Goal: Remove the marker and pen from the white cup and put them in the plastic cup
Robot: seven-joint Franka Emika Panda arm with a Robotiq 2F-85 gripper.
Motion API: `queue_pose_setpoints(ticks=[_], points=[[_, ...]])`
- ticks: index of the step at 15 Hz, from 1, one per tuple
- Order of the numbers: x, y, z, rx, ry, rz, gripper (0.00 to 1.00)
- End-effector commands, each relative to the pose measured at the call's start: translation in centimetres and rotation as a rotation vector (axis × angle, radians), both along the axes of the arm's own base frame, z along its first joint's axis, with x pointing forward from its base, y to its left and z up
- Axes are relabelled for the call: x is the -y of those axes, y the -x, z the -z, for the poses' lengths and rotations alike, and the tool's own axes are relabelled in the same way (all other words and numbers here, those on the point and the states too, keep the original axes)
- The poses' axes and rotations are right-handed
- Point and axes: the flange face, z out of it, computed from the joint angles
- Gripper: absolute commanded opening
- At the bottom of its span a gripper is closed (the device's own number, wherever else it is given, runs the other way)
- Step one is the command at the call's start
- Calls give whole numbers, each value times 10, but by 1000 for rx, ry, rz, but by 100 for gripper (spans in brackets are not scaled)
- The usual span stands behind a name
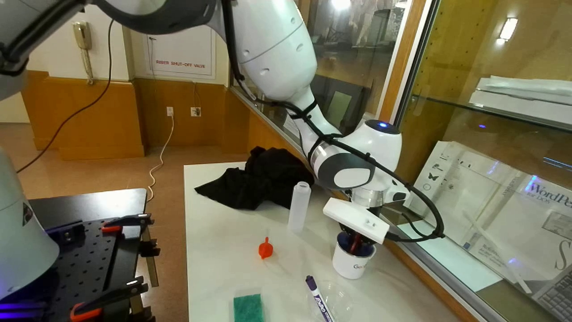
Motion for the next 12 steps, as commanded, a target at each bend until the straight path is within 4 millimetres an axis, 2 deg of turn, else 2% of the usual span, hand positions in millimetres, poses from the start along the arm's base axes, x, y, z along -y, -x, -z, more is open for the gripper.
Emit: queue_pose_setpoints(ticks=[1, 4, 7, 12], points=[[0, -6, 1, -18, 18, -12, 1], [1, -4, -5, -3, 24, -10, 4], [4, 4, -21, 36, 28, 0, 4], [7, 17, -68, 192, 45, 31, 4]])
